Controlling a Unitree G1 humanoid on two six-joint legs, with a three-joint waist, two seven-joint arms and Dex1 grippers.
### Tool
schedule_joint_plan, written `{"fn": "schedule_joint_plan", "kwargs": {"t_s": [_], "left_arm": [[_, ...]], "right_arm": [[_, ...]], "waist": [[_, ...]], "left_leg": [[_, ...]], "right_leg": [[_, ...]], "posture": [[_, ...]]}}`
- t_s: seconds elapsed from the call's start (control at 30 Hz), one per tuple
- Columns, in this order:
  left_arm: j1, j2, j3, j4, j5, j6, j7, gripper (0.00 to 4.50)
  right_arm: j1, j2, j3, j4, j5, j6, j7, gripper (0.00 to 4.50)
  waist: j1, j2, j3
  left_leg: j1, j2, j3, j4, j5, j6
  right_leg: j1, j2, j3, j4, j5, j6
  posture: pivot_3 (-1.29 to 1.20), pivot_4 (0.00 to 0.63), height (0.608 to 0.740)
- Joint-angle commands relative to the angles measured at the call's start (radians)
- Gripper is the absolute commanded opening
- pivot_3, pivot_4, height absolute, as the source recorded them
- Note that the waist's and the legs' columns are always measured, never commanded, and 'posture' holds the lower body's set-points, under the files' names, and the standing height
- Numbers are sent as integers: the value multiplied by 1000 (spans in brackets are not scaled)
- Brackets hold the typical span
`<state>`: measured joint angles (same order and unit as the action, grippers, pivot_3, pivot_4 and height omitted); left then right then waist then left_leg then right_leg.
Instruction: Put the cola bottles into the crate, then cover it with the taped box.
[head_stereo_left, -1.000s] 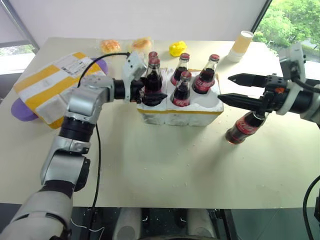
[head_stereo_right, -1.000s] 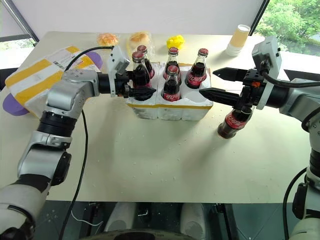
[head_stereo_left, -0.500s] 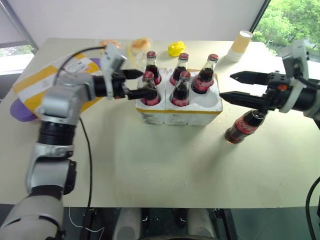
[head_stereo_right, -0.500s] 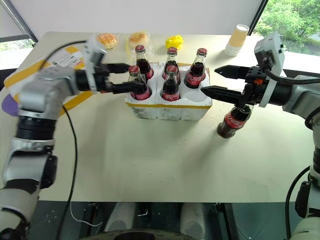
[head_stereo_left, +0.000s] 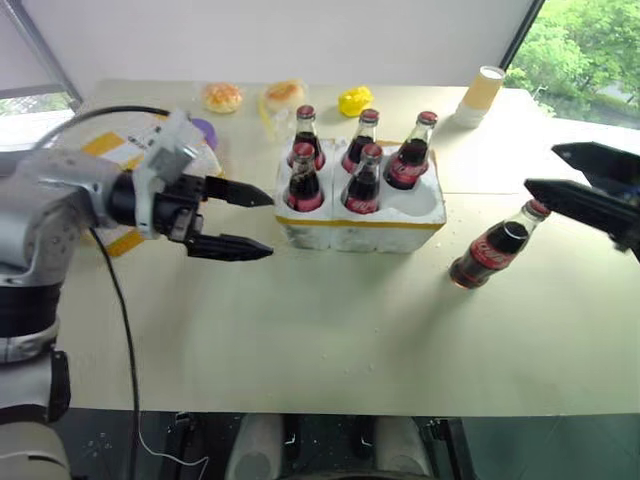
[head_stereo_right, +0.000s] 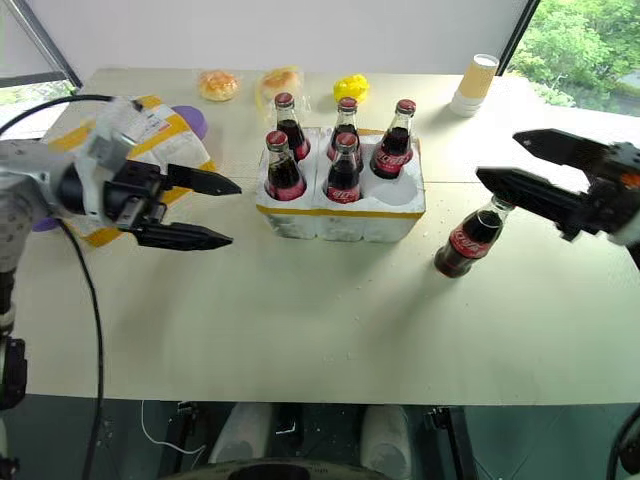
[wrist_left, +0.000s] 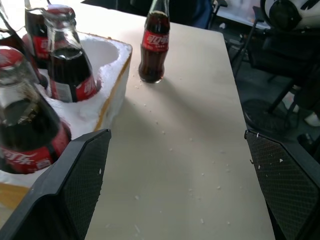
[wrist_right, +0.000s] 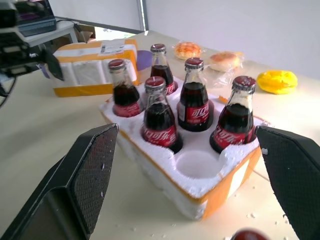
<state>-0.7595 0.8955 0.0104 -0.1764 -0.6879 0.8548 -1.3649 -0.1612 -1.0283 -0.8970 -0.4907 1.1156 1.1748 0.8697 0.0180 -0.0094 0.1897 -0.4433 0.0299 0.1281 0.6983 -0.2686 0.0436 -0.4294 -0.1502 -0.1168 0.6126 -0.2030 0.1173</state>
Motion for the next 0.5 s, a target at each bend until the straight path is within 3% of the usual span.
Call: {"fn": "schedule_joint_plan", "kwargs": {"t_s": [0.03,0.13,0.23,0.5], "left_arm": [[-19,-6,-4,-4,3,-33,1,4477],[-18,-16,-22,4,15,-53,0,4477],[-21,-28,-33,11,21,-65,3,4477],[-12,-48,-27,-11,9,-53,28,4477]], "right_arm": [[188,14,-207,-132,141,96,86,4500],[339,70,-283,-190,163,87,68,4500],[400,143,-274,-199,154,37,-50,4500],[445,314,-73,-182,-59,-162,-274,4500]], "waist": [[-2,0,0],[-3,0,-1],[-4,-1,-1],[-2,0,-1]], "left_leg": [[0,0,0,0,0,0],[1,0,0,0,0,1],[1,0,0,0,-3,5],[1,0,0,0,-1,1]], "right_leg": [[0,0,0,0,0,0],[0,0,0,0,0,0],[1,0,0,0,0,0],[0,0,1,0,0,0]], "posture": [[0,150,740],[0,150,740],[0,150,740],[0,150,740]]}}
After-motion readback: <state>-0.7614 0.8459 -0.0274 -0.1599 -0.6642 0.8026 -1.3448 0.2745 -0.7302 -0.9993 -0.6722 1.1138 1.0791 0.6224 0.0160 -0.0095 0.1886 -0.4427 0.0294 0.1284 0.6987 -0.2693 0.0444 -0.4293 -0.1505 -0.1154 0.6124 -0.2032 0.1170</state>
